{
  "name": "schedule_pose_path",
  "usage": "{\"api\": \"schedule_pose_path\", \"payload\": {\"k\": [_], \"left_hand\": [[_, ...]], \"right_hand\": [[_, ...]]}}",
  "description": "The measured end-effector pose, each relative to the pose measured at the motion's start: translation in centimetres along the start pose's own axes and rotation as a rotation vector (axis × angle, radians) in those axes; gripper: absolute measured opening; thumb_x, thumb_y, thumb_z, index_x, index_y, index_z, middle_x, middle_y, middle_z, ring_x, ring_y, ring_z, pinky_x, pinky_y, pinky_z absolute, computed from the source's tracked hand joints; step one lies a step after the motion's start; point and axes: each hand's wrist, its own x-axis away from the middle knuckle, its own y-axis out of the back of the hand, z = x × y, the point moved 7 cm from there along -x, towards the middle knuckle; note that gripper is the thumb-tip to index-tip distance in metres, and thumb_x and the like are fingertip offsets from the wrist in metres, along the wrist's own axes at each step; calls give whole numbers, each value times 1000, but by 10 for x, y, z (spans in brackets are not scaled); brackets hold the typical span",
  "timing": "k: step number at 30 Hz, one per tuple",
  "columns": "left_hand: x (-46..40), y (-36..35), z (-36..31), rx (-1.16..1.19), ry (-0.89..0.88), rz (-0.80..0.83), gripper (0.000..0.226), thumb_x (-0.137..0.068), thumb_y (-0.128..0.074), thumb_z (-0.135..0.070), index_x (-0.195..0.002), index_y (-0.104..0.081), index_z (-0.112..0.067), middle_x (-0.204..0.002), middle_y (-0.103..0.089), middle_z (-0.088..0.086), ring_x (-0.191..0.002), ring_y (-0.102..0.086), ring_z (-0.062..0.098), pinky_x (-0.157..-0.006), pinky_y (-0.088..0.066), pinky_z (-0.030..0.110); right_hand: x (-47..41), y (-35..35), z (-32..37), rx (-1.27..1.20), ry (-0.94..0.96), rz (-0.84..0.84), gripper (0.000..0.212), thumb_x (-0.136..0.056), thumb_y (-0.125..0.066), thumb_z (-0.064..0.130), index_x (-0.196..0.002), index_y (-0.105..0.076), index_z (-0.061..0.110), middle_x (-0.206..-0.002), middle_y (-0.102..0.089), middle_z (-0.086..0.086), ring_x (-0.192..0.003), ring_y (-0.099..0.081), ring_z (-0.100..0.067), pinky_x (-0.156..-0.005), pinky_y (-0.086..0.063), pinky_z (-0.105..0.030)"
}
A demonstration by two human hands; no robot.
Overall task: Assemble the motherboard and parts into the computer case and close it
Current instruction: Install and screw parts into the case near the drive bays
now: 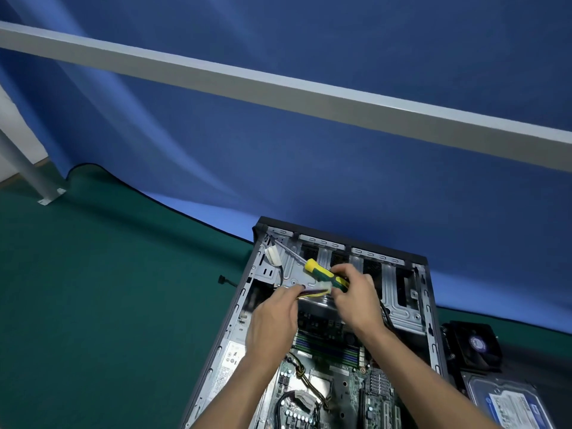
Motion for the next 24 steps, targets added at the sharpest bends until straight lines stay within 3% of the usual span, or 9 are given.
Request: {"api": "schedule_pose_path", "payload": {"k": [3,6,11,16,18,21,24], "left_hand": [[1,-3,-1,-38,-28,29,34,-95,-50,-14,-124,-61,-27,-100,-66,-8,-80,-62,13,-69,-48,27],[1,-3,-1,-38,-21,25,35,-95,-51,-14,-125,-61,-27,-97,-65,-8,-77,-61,14,-66,-47,26],[0,-11,0,-37,-50,88,32,-95,-50,-15,-123,-62,-24,-101,-66,-7,-85,-63,17,-76,-51,33],[6,-20,-4,-9,-139,232,31,-94,-51,-18,-122,-62,-29,-106,-66,-11,-96,-61,11,-86,-50,29],[8,-23,-6,-10,-159,279,30,-94,-51,-21,-121,-61,-32,-108,-67,-12,-98,-61,9,-89,-49,28],[9,-22,-4,1,-140,308,29,-94,-51,-25,-120,-62,-31,-113,-67,-12,-103,-60,9,-94,-47,30],[9,-24,-3,-41,-118,359,23,-94,-48,-29,-111,-64,-33,-102,-69,-10,-94,-62,13,-87,-49,33]], "right_hand": [[1,3,4,61,75,20,39,-88,-59,8,-120,-55,30,-91,-41,22,-101,-53,-18,-90,-48,-38],[8,10,4,124,144,-32,37,-89,-57,12,-123,-50,24,-108,-47,15,-111,-44,-11,-94,-42,-31],[38,21,3,165,253,-105,19,-86,-58,23,-103,-52,29,-88,-48,17,-83,-49,-2,-64,-39,-20],[65,4,-15,134,228,18,24,-90,-62,31,-112,-54,35,-94,-53,23,-83,-56,2,-72,-46,-22],[70,2,-21,82,201,-22,25,-90,-63,27,-115,-58,32,-94,-54,25,-83,-55,3,-72,-45,-20],[78,0,-23,54,210,-90,20,-90,-64,24,-109,-64,31,-88,-53,23,-77,-53,9,-62,-38,-5],[84,-5,-30,16,192,-126,14,-90,-64,20,-103,-69,26,-84,-53,18,-79,-52,8,-61,-37,-4]]}}
